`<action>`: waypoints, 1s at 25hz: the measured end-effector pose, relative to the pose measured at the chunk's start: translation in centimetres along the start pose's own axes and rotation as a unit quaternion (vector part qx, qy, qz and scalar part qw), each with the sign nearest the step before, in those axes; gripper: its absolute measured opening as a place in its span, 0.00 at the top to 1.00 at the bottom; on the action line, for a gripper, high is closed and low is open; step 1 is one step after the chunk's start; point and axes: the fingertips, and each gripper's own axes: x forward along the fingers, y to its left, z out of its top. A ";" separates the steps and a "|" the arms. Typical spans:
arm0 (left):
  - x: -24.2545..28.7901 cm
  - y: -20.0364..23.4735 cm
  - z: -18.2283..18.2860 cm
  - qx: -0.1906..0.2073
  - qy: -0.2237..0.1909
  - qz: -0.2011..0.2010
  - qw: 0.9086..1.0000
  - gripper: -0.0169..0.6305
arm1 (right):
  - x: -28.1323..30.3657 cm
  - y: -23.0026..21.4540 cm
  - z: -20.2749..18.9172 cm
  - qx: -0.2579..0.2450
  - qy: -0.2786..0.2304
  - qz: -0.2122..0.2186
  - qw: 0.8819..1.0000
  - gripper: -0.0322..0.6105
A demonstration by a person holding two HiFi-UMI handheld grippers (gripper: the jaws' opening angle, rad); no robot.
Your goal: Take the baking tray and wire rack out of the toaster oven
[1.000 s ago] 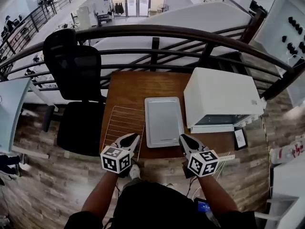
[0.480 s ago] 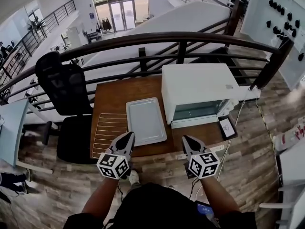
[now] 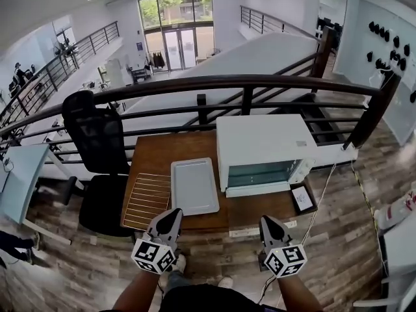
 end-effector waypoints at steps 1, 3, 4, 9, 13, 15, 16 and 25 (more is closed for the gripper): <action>-0.2 -0.1 0.2 0.010 -0.001 0.000 1.000 0.96 | -0.4 -0.3 0.2 0.000 -0.006 -0.005 1.000 0.95; -0.9 -0.1 0.4 0.020 -0.004 -0.001 1.000 0.96 | -1.4 -0.9 0.3 0.005 -0.016 -0.017 1.000 0.96; -1.2 0.1 0.4 0.018 -0.005 -0.002 1.000 0.96 | -1.8 -1.0 0.4 0.008 -0.021 -0.023 0.999 0.96; -2.8 1.7 0.6 0.007 -0.010 -0.016 1.000 0.96 | -3.8 -1.3 0.9 0.029 -0.044 -0.067 0.996 0.96; -4.3 4.2 1.0 0.004 -0.014 -0.014 1.000 0.96 | -4.1 -0.3 0.9 0.034 -0.049 -0.089 0.994 0.96; -5.0 5.5 1.2 0.000 -0.018 -0.014 1.000 0.96 | -3.8 0.7 0.9 0.040 -0.051 -0.092 0.994 0.96; -5.2 6.1 1.2 -0.002 -0.019 -0.014 1.000 0.96 | -3.5 1.2 1.0 0.042 -0.053 -0.092 0.994 0.96; -6.2 8.3 1.2 -0.023 -0.034 -0.028 0.999 0.96 | -2.5 5.5 1.3 0.033 -0.060 -0.093 0.993 0.96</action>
